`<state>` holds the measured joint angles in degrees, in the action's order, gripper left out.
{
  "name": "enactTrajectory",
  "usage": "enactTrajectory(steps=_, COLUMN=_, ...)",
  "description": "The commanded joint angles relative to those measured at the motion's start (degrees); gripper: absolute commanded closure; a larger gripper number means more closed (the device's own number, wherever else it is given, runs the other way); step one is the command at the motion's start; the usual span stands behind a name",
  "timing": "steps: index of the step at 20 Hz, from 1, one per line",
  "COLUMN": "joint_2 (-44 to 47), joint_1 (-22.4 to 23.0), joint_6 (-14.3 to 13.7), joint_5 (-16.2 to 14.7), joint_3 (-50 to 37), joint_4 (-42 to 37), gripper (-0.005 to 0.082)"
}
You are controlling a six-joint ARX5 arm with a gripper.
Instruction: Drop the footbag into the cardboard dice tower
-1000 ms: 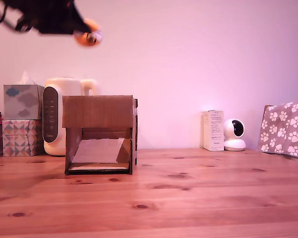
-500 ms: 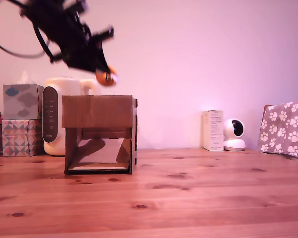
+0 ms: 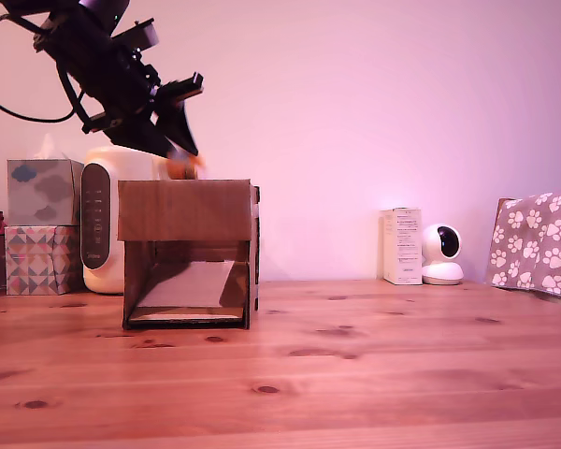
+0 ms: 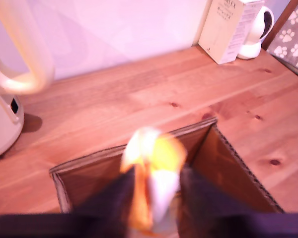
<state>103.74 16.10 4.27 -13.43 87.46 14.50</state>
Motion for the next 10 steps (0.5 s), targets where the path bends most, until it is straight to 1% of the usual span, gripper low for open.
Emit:
enactTrajectory(steps=1, joint_2=0.4, joint_1=0.2, joint_6=-0.6, joint_5=0.0, joint_3=1.8, joint_4=2.9, gripper=0.0031)
enactTrajectory(steps=2, joint_2=0.3, joint_1=0.2, joint_6=-0.9, joint_5=0.0, joint_3=2.4, joint_4=5.1, gripper=0.0056)
enactTrajectory(steps=3, joint_2=-0.4, joint_1=0.2, joint_6=-1.5, joint_5=0.0, joint_3=2.7, joint_4=7.2, gripper=0.0104)
enactTrajectory(steps=4, joint_2=-0.9, joint_1=0.5, joint_6=-1.7, joint_5=0.0, joint_3=2.8, joint_4=8.7, gripper=0.0187)
enactTrajectory(steps=5, joint_2=-1.8, joint_1=0.6, joint_6=-1.8, joint_5=0.0, joint_3=2.8, joint_4=10.5, gripper=0.0302)
enactTrajectory(steps=7, joint_2=-3.4, joint_1=0.8, joint_6=-2.4, joint_5=-0.2, joint_3=2.8, joint_4=13.1, gripper=0.0651)
enactTrajectory(steps=8, joint_2=-4.3, joint_1=1.0, joint_6=-2.5, joint_5=-0.7, joint_3=2.8, joint_4=13.6, gripper=0.0793)
enactTrajectory(steps=9, joint_2=-5.4, joint_1=1.2, joint_6=-3.0, joint_5=-1.0, joint_3=2.8, joint_4=13.8, gripper=0.0782)
enactTrajectory(steps=10, joint_2=-6.3, joint_1=1.6, joint_6=-3.1, joint_5=-1.1, joint_3=2.8, joint_4=13.8, gripper=0.0790)
